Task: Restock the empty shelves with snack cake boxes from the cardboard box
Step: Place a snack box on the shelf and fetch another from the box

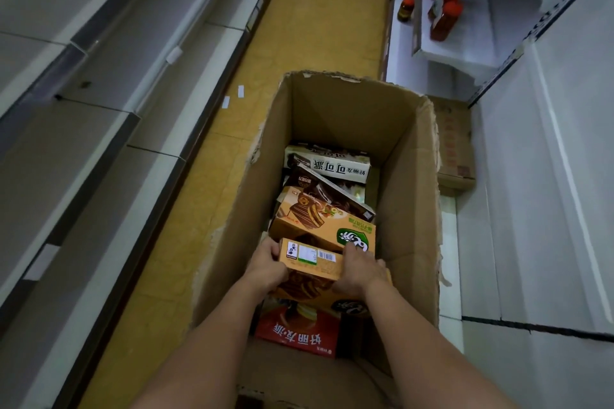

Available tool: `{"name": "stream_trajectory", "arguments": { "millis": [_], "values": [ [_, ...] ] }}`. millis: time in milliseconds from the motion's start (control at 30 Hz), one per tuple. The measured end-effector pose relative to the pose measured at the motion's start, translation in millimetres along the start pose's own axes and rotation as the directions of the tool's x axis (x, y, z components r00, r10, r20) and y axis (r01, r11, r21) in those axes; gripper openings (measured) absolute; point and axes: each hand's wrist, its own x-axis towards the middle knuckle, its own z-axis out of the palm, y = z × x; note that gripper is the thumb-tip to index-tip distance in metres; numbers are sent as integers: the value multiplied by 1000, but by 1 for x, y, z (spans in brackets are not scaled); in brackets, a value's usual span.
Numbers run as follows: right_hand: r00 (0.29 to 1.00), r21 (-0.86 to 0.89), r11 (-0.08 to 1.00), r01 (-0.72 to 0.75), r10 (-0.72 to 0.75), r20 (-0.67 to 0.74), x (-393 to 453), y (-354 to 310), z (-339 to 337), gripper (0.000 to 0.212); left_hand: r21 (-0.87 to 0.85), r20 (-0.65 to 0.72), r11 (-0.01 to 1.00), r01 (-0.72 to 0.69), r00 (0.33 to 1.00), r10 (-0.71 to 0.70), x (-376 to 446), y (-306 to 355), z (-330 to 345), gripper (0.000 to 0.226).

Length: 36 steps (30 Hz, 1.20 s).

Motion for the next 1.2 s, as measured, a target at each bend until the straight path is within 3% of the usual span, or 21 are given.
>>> {"name": "stream_trajectory", "arguments": {
  "millis": [167,333,533,600,733,833,967,1033,1133,1200],
  "values": [
    [995,75,994,74,-79,58,-30,-15,-20,71,-114,-79,988,-108,992,99,-32,21,-18,30],
    [990,305,950,71,-105,95,-68,-30,-53,62,-175,-136,966,-192,976,170,-76,60,-44,28],
    [983,528,849,30,-120,138,-120,-36,-94,38,-203,-265,928,-313,930,256,-118,67,-71,85],
    [985,600,800,29,-125,119,-135,-42,-104,41,-255,-296,916,-311,926,232,-138,67,-83,95],
    [974,717,696,34,-184,132,-164,-74,-114,43,-441,-214,852,-281,955,204,-174,56,-107,116],
    [953,792,607,65,-273,131,-183,-111,-110,52,-457,-257,838,-298,946,196,-196,44,-129,101],
    [895,847,526,74,-410,176,-214,-155,-91,27,-268,-479,868,-417,840,256,-220,18,-167,74],
    [883,854,506,121,-447,140,-222,-174,-82,40,-234,-514,870,-435,815,269,-232,2,-189,81],
    [909,841,459,287,-406,-89,-229,-197,-76,89,-29,-521,926,-377,796,308,-253,-17,-213,71],
    [900,763,517,388,-392,-193,-234,-209,-78,100,66,-486,948,-312,819,304,-265,-29,-225,63]
  ]
}}
